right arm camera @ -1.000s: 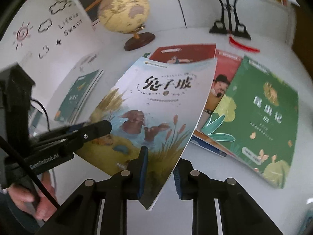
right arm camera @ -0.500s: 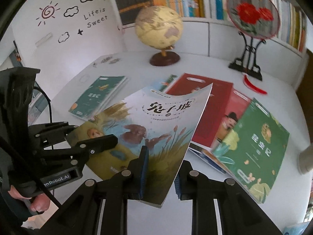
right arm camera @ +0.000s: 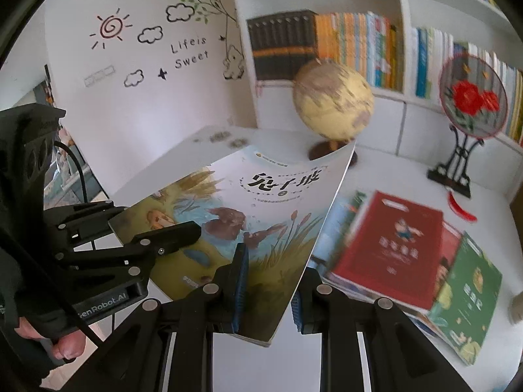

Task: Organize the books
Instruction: 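Carry the white book with both tools onto the green book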

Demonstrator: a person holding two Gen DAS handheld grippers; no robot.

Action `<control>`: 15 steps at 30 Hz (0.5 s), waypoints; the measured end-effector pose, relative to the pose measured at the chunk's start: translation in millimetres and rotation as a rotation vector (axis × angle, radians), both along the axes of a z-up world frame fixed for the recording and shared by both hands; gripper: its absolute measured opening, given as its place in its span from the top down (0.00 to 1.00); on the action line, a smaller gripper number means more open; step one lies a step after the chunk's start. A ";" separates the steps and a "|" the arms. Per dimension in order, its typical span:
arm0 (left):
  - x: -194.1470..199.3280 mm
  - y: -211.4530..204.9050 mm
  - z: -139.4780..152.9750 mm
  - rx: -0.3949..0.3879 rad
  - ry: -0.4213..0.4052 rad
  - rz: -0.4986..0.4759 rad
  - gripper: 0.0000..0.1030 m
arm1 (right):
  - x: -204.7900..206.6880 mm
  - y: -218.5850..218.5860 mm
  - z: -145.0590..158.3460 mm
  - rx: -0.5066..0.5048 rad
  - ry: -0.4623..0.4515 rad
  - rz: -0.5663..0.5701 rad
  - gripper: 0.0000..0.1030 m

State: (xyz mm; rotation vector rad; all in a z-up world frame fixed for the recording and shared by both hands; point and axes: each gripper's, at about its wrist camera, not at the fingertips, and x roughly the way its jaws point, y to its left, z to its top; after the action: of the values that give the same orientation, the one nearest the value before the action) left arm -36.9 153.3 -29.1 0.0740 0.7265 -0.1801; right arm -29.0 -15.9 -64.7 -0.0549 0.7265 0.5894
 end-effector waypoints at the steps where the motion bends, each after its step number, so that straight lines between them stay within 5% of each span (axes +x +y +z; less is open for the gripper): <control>1: 1.0 8.2 1.2 0.007 -0.009 0.004 0.77 | 0.1 10.3 2.5 0.002 -0.010 0.002 0.79; 15: 51.5 104.7 -19.2 -0.052 -0.067 0.054 0.77 | 42.6 127.1 2.4 -0.037 -0.033 0.003 0.79</control>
State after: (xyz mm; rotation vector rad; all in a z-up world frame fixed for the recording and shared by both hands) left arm 14.6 258.1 -48.3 0.0105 0.6556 -0.1439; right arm 13.6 111.3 -62.2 -0.0999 0.7052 0.5762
